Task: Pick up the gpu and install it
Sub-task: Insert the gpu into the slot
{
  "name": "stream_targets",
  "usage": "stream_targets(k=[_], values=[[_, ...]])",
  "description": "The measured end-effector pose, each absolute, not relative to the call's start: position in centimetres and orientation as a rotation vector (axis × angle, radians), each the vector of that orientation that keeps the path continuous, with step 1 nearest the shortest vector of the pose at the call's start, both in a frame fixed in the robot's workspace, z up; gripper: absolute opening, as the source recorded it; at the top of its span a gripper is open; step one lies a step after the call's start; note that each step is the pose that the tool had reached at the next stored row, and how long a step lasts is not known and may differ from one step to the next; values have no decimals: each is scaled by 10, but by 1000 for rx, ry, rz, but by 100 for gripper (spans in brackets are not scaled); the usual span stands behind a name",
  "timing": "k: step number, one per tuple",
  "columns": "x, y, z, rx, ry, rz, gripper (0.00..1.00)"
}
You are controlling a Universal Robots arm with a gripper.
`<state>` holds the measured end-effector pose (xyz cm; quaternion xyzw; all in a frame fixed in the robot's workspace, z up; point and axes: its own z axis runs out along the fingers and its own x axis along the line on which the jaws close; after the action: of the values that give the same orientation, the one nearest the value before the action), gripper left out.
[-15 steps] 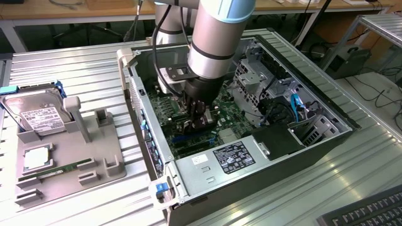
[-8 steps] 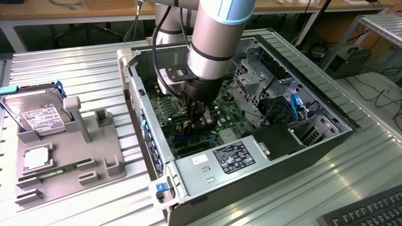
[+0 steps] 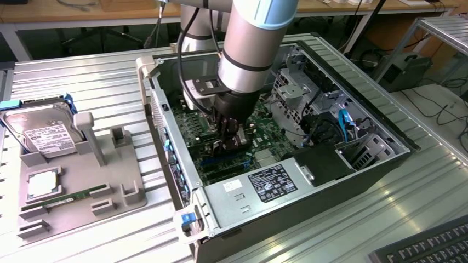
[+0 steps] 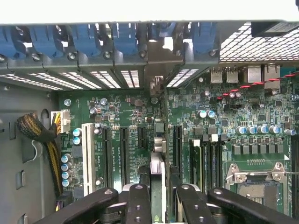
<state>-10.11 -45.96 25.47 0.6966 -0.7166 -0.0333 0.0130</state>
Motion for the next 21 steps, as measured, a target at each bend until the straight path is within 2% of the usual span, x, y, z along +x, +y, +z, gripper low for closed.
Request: stream_targets(k=[21], values=[[-95,-461,252,2160,-2215,-108,26]])
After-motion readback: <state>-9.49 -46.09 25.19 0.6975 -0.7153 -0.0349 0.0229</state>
